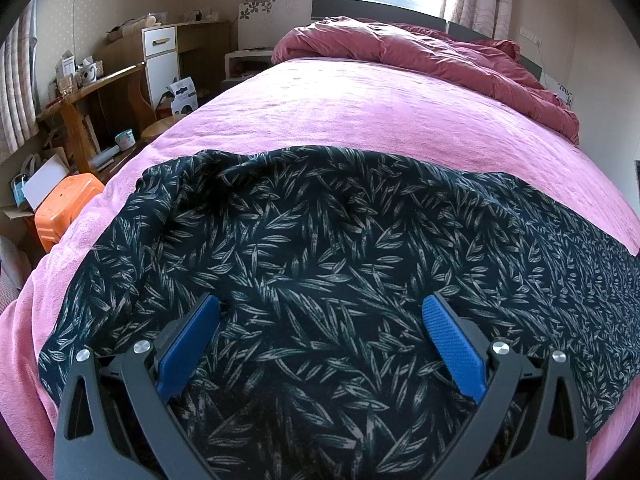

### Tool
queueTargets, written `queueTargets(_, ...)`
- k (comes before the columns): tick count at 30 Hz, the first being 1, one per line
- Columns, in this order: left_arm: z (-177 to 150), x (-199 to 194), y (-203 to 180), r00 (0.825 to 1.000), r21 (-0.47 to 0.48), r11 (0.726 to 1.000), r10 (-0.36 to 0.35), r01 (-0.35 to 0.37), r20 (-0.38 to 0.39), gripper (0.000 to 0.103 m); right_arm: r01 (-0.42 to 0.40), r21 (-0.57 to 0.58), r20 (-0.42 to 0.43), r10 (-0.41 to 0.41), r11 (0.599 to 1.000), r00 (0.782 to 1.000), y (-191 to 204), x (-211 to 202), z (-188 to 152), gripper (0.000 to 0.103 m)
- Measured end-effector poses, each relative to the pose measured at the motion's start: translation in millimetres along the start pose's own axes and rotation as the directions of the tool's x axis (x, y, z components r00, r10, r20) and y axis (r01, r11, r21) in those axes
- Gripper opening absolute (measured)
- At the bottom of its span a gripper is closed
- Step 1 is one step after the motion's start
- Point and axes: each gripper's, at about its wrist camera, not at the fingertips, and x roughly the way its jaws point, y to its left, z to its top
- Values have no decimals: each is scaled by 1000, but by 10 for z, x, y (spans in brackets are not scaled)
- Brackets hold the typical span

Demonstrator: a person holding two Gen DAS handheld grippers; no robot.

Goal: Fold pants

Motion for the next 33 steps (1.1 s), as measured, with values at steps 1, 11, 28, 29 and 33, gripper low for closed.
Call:
queueTargets(1, -1, -1, -1, 1000, 0, 1000, 0, 0, 0, 101, -10, -33, -26, 9, 999, 1000, 104, 90, -107, 11)
queueTargets(11, 0, -1, -3, 1000, 1, 1000, 1, -1, -1, 101, -57, -267, -257, -14, 962, 966, 505, 735, -1148, 11)
queueTargets(28, 176, -556, -525, 974, 20, 980, -200, 199, 103, 101, -32, -308, -143, -13, 951, 990, 256, 161, -937, 63)
queueTargets(29, 214, -535, -697, 966, 49, 968, -248, 245, 71, 101, 27, -302, -112, -63, 953, 992, 162, 152, -793, 60)
queueTargets(33, 320, -318, -1295, 927, 100, 922, -373, 375, -43, 100, 173, -266, -105, -207, 948, 973, -201, 329, -391, 40)
